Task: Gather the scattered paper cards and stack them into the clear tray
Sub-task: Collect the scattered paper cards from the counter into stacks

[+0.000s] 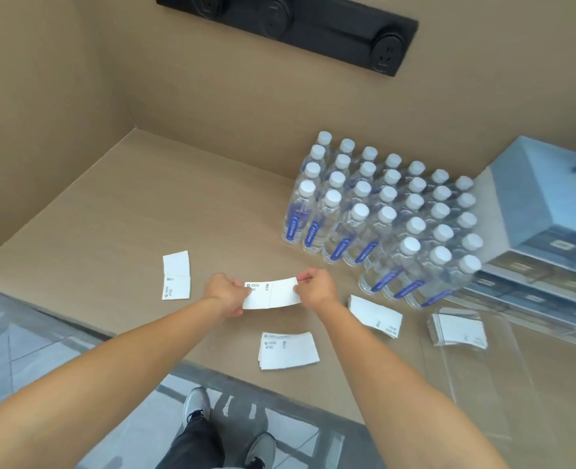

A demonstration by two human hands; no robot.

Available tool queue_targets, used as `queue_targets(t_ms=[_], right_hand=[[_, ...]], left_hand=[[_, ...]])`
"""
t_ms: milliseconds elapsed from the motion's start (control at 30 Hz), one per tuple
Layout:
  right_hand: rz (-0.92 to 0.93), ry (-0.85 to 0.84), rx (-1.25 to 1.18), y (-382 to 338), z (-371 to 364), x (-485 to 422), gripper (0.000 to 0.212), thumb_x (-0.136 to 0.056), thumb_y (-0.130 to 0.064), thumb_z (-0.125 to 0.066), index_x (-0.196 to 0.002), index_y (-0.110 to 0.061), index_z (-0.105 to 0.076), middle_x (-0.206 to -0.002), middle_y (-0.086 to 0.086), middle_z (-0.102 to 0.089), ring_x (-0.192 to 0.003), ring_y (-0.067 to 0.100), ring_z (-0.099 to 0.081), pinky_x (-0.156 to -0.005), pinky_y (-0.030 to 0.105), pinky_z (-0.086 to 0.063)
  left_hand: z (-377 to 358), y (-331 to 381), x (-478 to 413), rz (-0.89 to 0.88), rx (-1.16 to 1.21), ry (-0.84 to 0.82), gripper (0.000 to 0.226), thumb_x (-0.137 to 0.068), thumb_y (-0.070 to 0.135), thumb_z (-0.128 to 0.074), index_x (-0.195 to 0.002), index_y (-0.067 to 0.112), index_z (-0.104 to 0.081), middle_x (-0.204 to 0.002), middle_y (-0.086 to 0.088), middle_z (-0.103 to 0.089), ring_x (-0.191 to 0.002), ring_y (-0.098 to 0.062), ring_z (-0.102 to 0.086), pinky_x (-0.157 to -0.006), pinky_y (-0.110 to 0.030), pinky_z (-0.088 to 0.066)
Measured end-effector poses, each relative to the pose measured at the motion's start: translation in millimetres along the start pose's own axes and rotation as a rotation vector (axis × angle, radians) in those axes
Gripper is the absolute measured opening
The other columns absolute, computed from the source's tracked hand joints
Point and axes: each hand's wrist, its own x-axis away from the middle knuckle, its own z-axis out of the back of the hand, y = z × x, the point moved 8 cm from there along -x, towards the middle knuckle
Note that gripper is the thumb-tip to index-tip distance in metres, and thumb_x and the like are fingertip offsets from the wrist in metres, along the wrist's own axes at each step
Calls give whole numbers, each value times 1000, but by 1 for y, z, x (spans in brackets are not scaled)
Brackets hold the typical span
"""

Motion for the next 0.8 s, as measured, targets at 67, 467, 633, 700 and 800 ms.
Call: queue_targets(t_ms=[67, 467, 633, 700, 800], right_hand=[[-28, -3, -6, 21, 6, 9, 20, -81, 0, -63, -98, -7, -70, -93, 7, -67, -95, 24, -63, -91, 33, -54], [-54, -52, 118, 98, -5, 41, 24, -78, 1, -56, -95, -5, -71, -83, 1, -61, -81, 18, -56, -76, 25, -49], [-75, -42, 132, 106, -8, 41, 29, -78, 2, -51, -93, -9, -73, -86, 4, -65, -80, 18, -56, -73, 20, -44], [-84, -47, 135, 108, -11, 41, 29, -78, 2, -50, -94, -10, -72, -88, 4, -65, -80, 18, -56, -73, 20, -44], [-90, -37, 136, 110, -13, 42, 28, -79, 1, -51, -95, -10, -71, -97, 8, -71, -82, 19, -58, -73, 21, -44]], left_hand=[[-14, -10, 10, -4, -26, -30, 21, -86, 10, -69, -70, 14, -56, -92, -14, -67, -73, -28, -63, -57, -34, -58], [-51, -59, 36, 26, -216, -107, 19, -82, 1, -71, -71, 12, -60, -94, -19, -72, -71, -28, -67, -57, -32, -62], [-56, -67, 37, 6, -257, -93, 17, -79, 0, -71, -72, 11, -60, -102, -19, -73, -78, -30, -72, -68, -41, -64], [-58, -69, 38, -5, -267, -87, 16, -78, 0, -70, -74, 12, -60, -103, -19, -72, -85, -31, -74, -69, -43, -64], [-58, -71, 38, -25, -277, -72, 15, -76, 0, -69, -78, 11, -60, -104, -18, -71, -88, -32, -74, -67, -44, -64]])
